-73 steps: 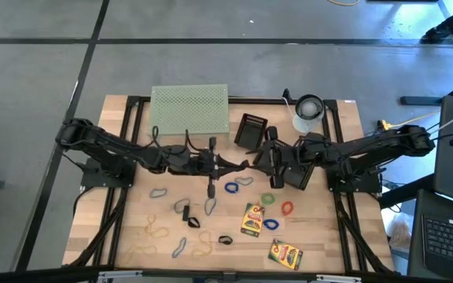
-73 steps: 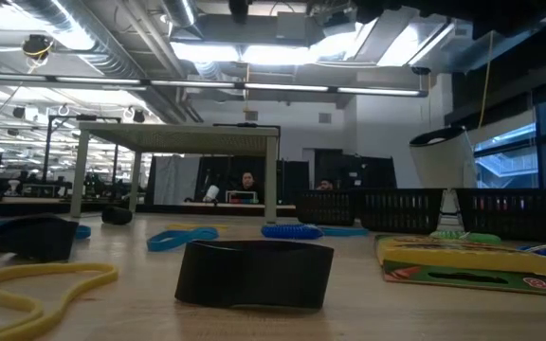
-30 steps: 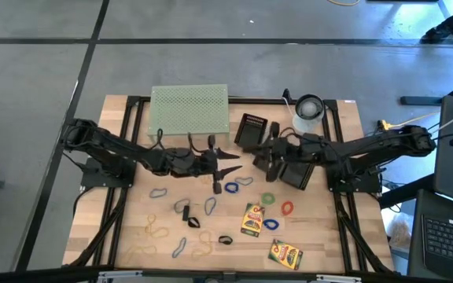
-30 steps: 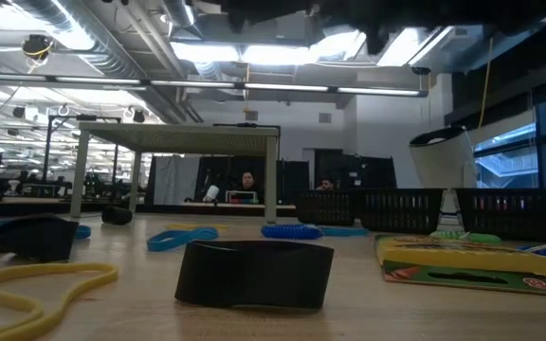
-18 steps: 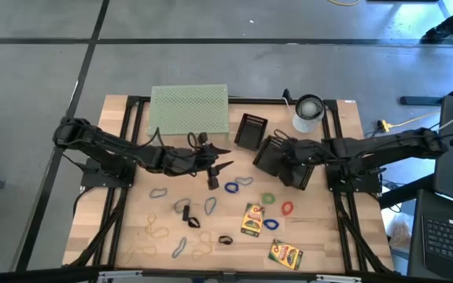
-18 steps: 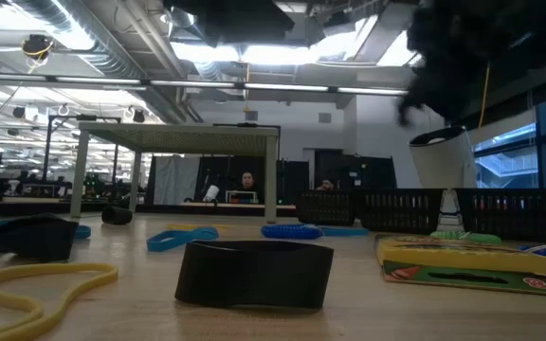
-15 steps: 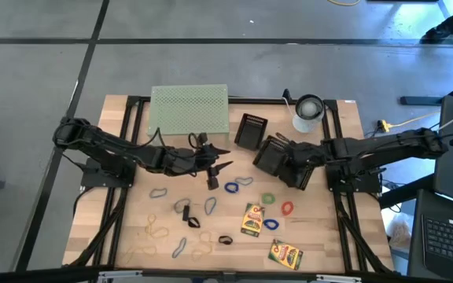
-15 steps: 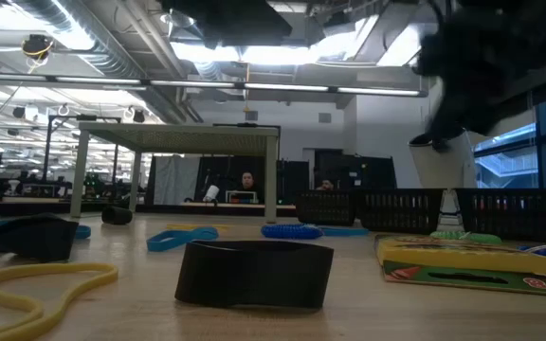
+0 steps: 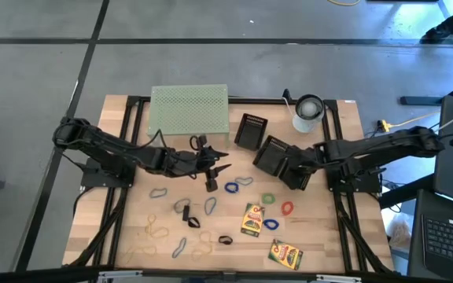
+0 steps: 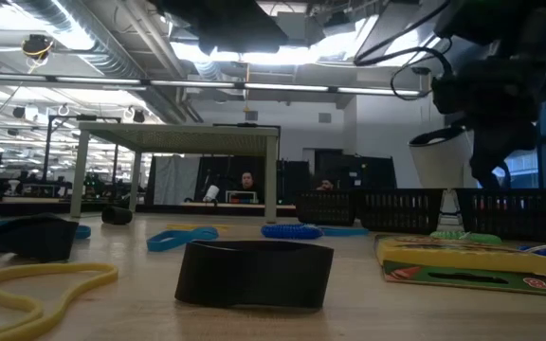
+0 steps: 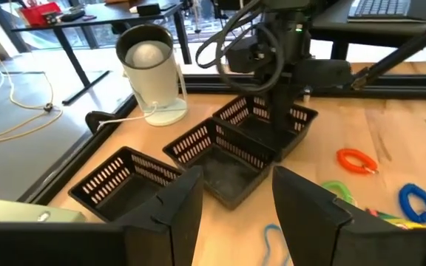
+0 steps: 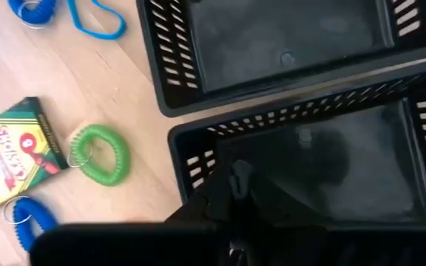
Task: Pick & Place Office Desk Supplies
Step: Put the black rubber into the bottom black bin, then put the blue rubber band into the bottom black bin
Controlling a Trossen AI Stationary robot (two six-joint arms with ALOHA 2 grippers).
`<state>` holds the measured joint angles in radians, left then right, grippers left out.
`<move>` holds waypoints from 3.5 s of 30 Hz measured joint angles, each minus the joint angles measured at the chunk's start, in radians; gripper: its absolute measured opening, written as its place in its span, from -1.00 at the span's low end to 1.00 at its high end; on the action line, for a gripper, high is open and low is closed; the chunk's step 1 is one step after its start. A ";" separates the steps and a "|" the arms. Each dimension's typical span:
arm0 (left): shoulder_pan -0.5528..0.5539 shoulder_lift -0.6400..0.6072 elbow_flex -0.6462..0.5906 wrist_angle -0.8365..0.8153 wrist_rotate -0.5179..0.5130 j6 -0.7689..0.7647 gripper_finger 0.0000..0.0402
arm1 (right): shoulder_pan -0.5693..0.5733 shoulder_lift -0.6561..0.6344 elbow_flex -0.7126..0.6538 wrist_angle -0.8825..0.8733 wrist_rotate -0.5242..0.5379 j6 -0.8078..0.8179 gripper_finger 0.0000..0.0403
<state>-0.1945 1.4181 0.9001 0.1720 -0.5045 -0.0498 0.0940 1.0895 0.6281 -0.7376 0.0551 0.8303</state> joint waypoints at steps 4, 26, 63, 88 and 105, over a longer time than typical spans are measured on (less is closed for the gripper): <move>-0.016 0.000 0.000 -0.036 0.000 0.008 -0.21 | 0.000 0.013 0.000 -0.011 0.000 0.000 -0.92; -0.025 0.000 0.000 -0.366 0.000 -0.158 -0.18 | -0.009 0.013 0.011 -0.055 -0.042 -0.009 0.12; -0.029 0.000 0.000 -0.524 -0.028 -0.259 -0.18 | 0.041 0.598 0.289 0.531 0.031 -0.775 0.06; -0.053 0.000 0.000 -0.573 -0.026 -0.315 -0.18 | 0.037 0.752 0.336 0.479 -0.017 -0.842 -0.19; -0.054 0.000 0.000 -0.573 -0.026 -0.315 -0.18 | 0.033 0.755 0.341 0.466 -0.075 -0.874 -0.95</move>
<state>-0.2481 1.4179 0.9003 -0.4007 -0.5301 -0.3645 0.1272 1.8448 0.9687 -0.2715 -0.0203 -0.0434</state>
